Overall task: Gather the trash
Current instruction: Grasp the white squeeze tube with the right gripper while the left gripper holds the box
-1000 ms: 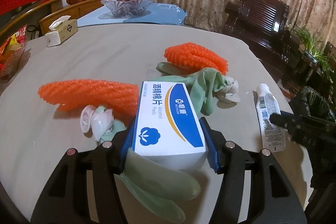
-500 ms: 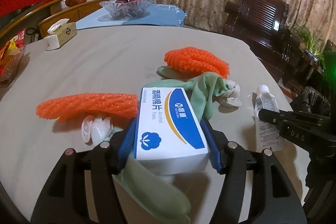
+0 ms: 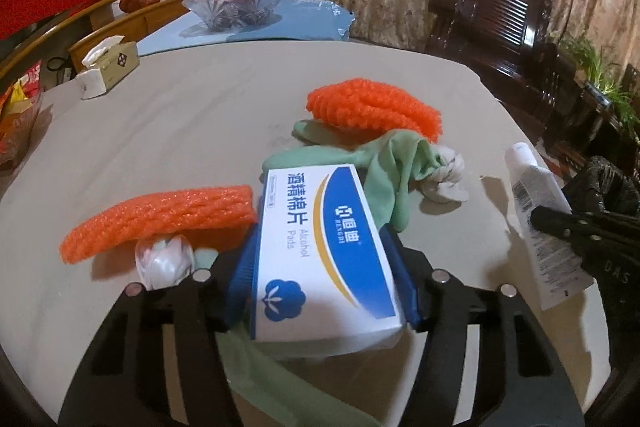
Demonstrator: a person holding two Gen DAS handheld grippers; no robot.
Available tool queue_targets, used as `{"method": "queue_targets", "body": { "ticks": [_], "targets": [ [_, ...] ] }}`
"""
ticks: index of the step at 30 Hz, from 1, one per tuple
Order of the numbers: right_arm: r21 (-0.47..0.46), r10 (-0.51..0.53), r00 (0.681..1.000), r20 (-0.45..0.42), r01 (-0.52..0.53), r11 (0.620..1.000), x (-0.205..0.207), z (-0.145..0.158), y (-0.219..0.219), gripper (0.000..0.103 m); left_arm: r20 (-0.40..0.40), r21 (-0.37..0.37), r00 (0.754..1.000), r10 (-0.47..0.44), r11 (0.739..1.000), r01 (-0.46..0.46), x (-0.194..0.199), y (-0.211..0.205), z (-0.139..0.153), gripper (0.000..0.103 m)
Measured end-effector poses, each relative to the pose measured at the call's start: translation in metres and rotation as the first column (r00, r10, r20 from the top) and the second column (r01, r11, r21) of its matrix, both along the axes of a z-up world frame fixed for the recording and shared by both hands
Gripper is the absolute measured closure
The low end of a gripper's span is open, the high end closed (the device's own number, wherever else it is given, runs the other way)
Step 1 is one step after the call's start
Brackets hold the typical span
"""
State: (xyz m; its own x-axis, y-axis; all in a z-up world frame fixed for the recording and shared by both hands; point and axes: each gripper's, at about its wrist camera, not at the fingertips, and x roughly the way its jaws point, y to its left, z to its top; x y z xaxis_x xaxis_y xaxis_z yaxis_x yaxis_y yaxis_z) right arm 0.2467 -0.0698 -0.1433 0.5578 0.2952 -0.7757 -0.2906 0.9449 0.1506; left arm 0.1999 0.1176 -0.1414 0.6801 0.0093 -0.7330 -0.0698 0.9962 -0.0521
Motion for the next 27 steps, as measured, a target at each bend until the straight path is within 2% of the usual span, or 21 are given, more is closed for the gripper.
{"method": "queue_targets", "body": {
  "ticks": [7,14,27],
  "targets": [
    [0.004,0.023,1.0,0.02,-0.023,1.0,-0.01,0.007,0.002,0.1,0.055,-0.043,0.998,0.01,0.999,-0.007,-0.013,0.005,0.013,0.048],
    [-0.012,0.036,0.998,0.043,-0.036,0.999,-0.022,0.018,-0.002,0.101,0.101,-0.048,0.994,-0.042,0.998,0.047,-0.028,-0.016,0.035,0.05],
    [0.035,0.004,0.999,-0.031,-0.003,0.999,-0.025,-0.009,-0.016,0.098,-0.031,-0.033,0.994,-0.1,0.995,0.099,-0.019,-0.042,-0.01,0.049]
  ]
}}
